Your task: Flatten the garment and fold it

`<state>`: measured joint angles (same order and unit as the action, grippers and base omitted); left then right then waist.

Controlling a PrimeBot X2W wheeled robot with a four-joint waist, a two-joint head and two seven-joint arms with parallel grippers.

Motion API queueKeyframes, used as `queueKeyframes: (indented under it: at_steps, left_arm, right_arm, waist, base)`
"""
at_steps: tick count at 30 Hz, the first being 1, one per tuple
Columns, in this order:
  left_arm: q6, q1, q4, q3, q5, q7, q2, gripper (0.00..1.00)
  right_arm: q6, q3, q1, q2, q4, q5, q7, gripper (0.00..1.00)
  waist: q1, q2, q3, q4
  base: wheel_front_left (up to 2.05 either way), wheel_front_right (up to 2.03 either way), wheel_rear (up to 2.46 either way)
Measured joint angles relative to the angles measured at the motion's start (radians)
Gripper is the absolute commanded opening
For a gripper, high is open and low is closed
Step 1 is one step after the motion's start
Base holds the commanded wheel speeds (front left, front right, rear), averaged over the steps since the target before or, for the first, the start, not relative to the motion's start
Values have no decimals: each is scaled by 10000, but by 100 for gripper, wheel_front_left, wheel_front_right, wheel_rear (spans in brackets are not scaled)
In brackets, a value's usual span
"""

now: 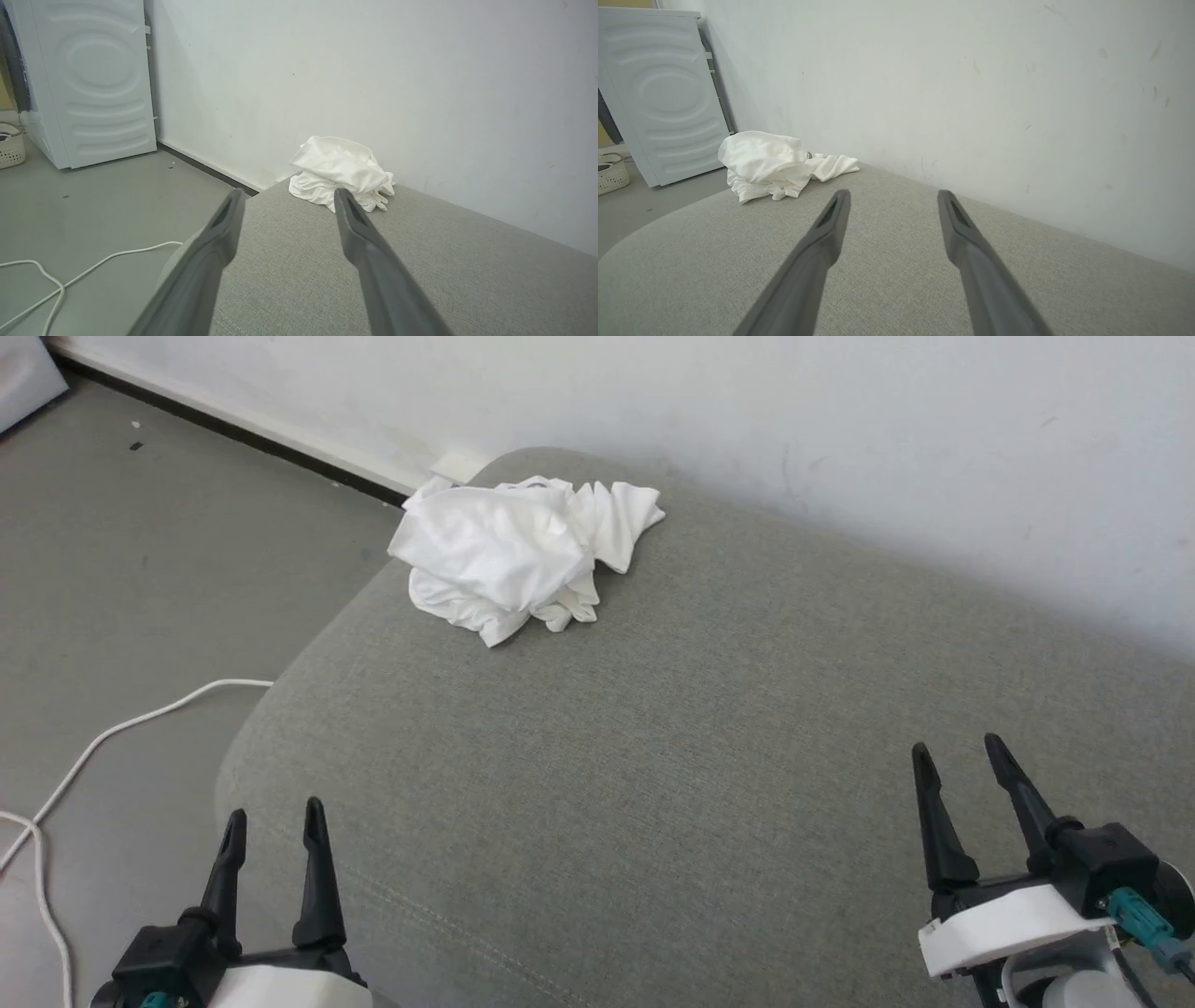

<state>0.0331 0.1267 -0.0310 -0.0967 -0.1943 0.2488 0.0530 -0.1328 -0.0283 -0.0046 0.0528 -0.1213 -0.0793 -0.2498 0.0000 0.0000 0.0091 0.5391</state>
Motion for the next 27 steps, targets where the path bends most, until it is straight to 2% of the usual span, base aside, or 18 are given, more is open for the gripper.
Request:
queueKeyframes:
  at_steps: [12, 18, 22, 27]
  left_arm:
    - [13, 154, -23, -59, -21, 81, 0, 100]
    - [278, -74, -194, -42, -491, 81, -2, 100]
    - [558, -948, -481, 56, -543, 82, 84, 100]
    - [769, -2790, -545, 280, -972, -529, 821, 100]
  right_arm:
    - [0, -75, 0, -4, -8, -35, -67, 100]
    - [0, -128, -1, -6, 50, -42, -71, 100]
    - [0, -161, -80, -6, 163, 21, -73, 100]
    - [0, -150, -418, -6, 366, 337, -73, 100]
  waist:
    - [0, 0, -60, 110]
    - [-1, 0, 12, 130]
    - [0, 0, 211, 95]
    - [1, 0, 597, 2]
  base:
    - [0, 0, 0]
    - [0, 0, 0]
    - [0, 0, 0]
    - [0, 0, 0]
